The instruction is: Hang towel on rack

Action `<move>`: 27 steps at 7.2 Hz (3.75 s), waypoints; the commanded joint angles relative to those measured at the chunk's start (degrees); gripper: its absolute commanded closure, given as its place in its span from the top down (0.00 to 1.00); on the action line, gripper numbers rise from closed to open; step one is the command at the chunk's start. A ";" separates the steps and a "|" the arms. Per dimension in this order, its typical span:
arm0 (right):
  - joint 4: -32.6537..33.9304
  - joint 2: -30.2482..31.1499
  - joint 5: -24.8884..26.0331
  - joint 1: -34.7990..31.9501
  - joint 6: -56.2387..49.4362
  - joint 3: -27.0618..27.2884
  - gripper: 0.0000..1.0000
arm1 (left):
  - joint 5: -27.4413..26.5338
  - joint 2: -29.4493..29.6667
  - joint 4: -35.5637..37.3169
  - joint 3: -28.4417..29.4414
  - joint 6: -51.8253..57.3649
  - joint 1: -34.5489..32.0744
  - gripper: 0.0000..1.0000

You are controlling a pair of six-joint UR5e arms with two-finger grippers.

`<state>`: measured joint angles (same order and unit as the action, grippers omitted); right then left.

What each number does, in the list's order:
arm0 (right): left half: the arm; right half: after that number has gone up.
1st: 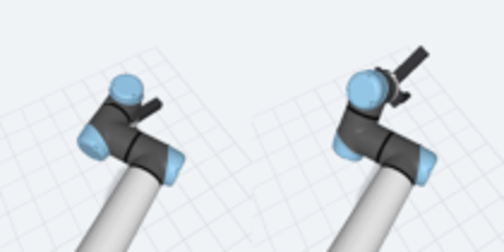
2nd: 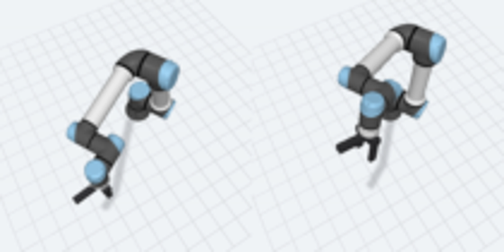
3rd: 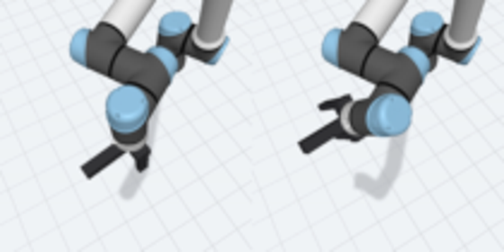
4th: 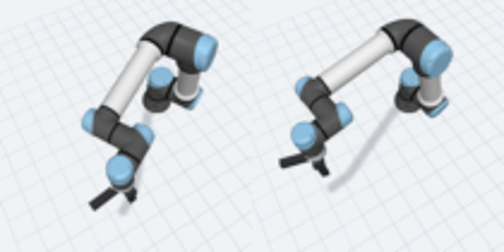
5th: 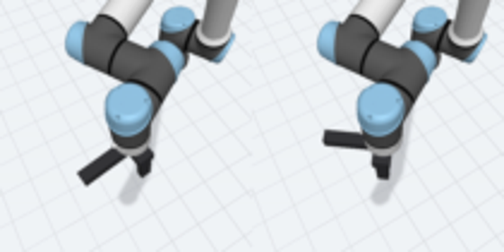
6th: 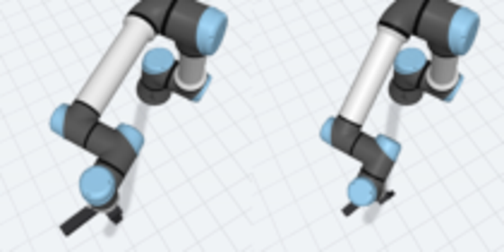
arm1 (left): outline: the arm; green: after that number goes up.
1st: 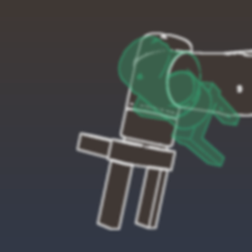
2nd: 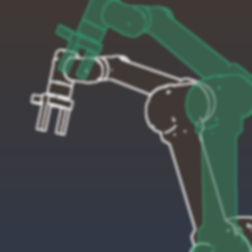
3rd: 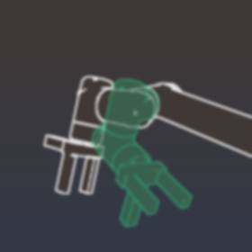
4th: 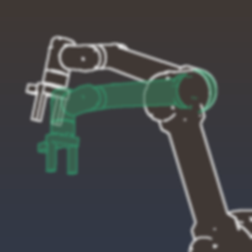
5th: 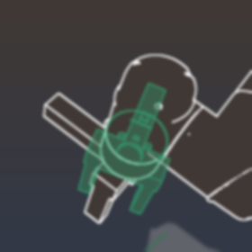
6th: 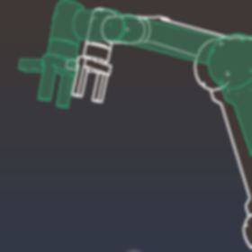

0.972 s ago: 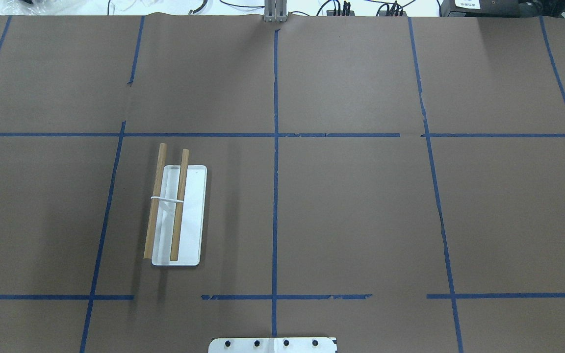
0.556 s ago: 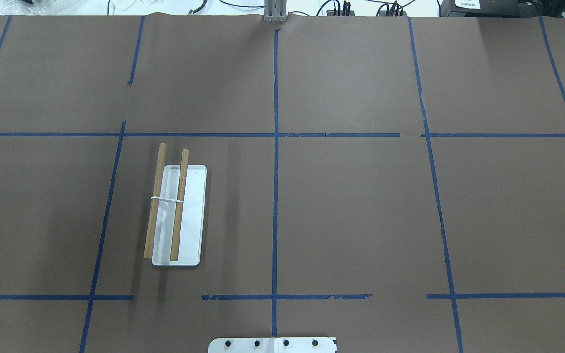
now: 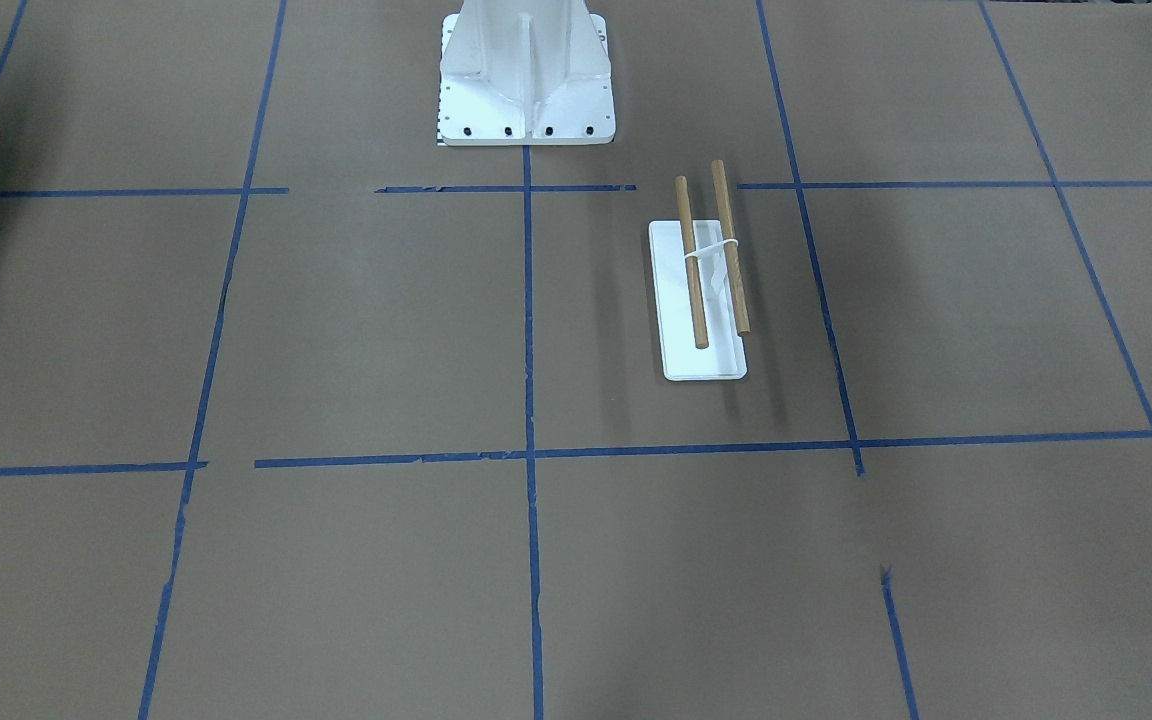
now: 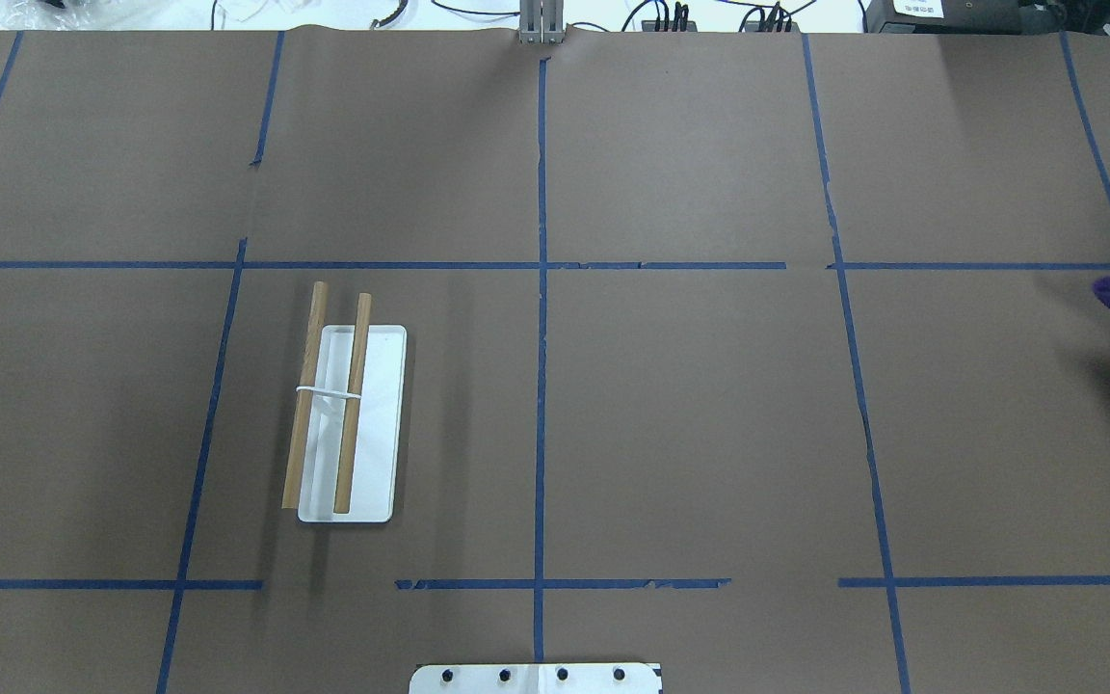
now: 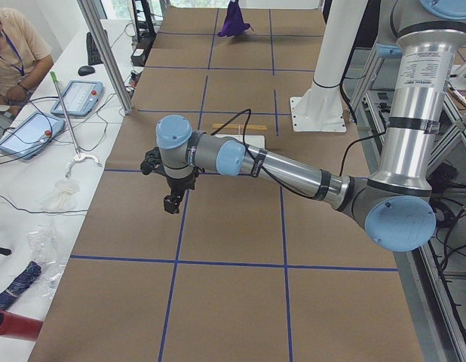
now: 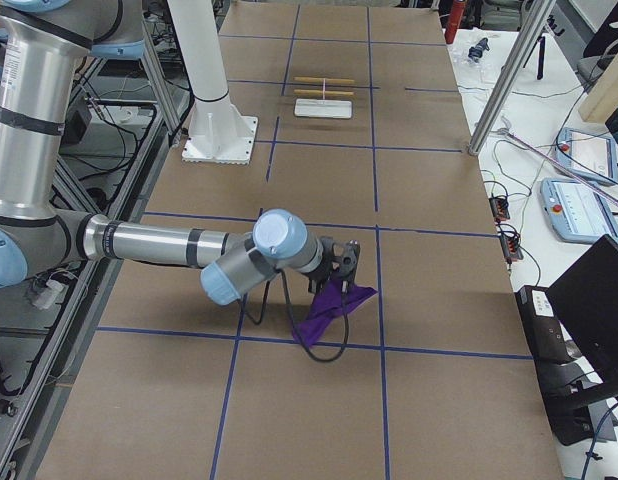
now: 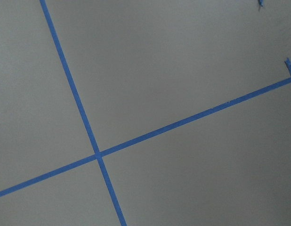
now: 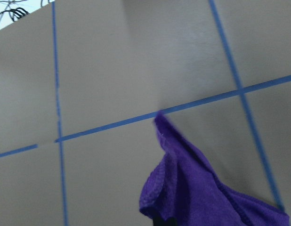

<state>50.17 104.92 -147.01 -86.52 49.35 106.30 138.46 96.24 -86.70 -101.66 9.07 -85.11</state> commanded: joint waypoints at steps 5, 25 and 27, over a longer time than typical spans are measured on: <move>7.97 -38.95 5.73 33.92 55.06 9.80 0.00 | 7.53 10.95 -17.01 -1.70 -58.10 14.84 1.00; 17.07 -53.42 21.59 54.97 34.58 4.35 0.00 | 3.92 26.37 -48.04 1.72 -117.88 43.36 0.49; 16.98 -53.42 21.59 54.97 34.15 4.26 0.00 | 3.92 26.37 -48.12 1.72 -117.88 43.62 0.39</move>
<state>67.18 51.51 -125.42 -31.56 83.72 110.63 142.40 122.62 -134.73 -99.97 -108.81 -41.65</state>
